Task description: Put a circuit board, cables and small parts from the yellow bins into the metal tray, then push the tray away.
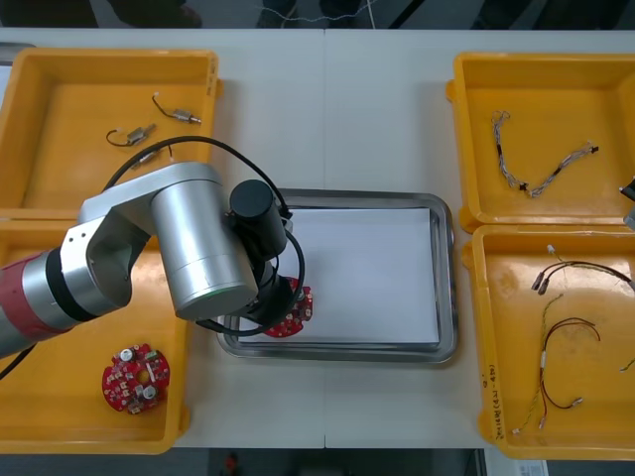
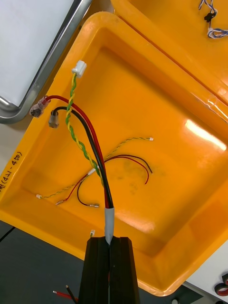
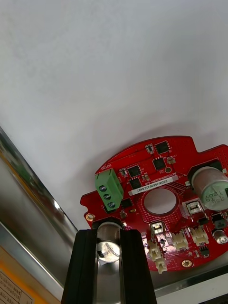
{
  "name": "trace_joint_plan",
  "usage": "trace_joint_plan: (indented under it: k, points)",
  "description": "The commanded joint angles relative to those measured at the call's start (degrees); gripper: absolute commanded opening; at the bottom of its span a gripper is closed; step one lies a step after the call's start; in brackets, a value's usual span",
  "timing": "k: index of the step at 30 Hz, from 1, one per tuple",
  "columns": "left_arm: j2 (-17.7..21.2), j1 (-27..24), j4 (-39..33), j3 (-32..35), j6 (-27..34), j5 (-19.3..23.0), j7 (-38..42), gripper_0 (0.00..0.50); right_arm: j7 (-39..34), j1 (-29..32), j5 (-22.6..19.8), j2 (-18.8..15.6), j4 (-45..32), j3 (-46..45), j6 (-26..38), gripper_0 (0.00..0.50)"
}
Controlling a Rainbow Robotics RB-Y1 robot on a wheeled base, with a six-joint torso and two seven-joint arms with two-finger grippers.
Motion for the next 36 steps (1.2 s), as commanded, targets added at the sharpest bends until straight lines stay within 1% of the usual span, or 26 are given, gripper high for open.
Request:
trace_joint_plan:
  k: [1,2,3,4,6,7,12,15,18,21,25,30,33,36]
  points:
    - [0.1,-1.0,-0.6,-0.8,-0.7,0.3,3.9,0.191,1.9,-1.1,0.1,-1.7,-1.4,0.6,0.2,0.0]
    - [0.2,-1.0,-0.6,-0.8,-0.7,0.3,3.9,0.257,1.9,-1.1,0.1,-1.8,-1.4,0.6,0.2,0.0]
    - [0.3,-1.1,-0.6,-0.8,-0.7,0.4,4.0,0.347,2.0,-1.1,0.1,-1.7,-1.4,0.7,0.2,0.0]
    - [0.3,-1.1,-0.6,-0.8,-0.7,0.4,4.0,0.409,2.0,-1.1,0.1,-1.7,-1.4,0.6,0.2,0.0]
    - [0.3,-1.1,-0.6,-0.8,-0.7,0.5,4.1,0.481,2.0,-1.1,0.2,-1.7,-1.4,0.6,0.2,0.0]
    - [0.3,-1.1,-0.6,-0.8,-0.7,0.6,4.2,0.5,2.0,-1.1,0.3,-1.7,-1.4,0.7,0.2,0.0]
    - [0.3,-1.1,-0.8,-0.4,-0.7,0.9,4.5,0.5,2.2,-1.5,-0.2,-1.7,-1.4,0.7,0.2,0.0]
    - [0.3,-1.1,-1.2,1.3,-0.5,1.7,4.7,0.5,2.5,-2.5,-0.7,-1.8,-1.4,0.9,0.2,0.0]
    - [0.2,-1.2,-2.4,5.4,1.1,3.5,4.8,0.5,2.5,-4.4,-0.8,-1.7,-1.4,3.0,0.2,0.0]
    - [0.2,-1.2,-3.8,9.5,3.9,5.6,4.6,0.5,2.5,-6.9,-0.8,-1.8,-1.4,5.3,0.2,0.0]
    - [0.2,-1.3,-6.3,16.7,9.0,8.7,4.2,0.5,2.6,-12.1,-1.0,-1.7,-1.4,10.3,0.2,0.0]
    - [0.9,-2.3,-7.4,20.4,13.1,9.4,3.8,0.5,2.9,-17.8,-0.9,-1.7,-1.4,17.5,0.2,0.0]
    - [2.1,-3.2,-7.3,22.6,14.6,9.8,3.7,0.5,3.5,-22.2,0.3,-1.7,-1.0,24.0,0.2,0.0]
    - [3.6,-3.2,-6.7,26.4,15.2,11.4,3.4,0.5,4.1,-26.9,2.8,-1.3,-0.5,31.0,0.2,0.0]
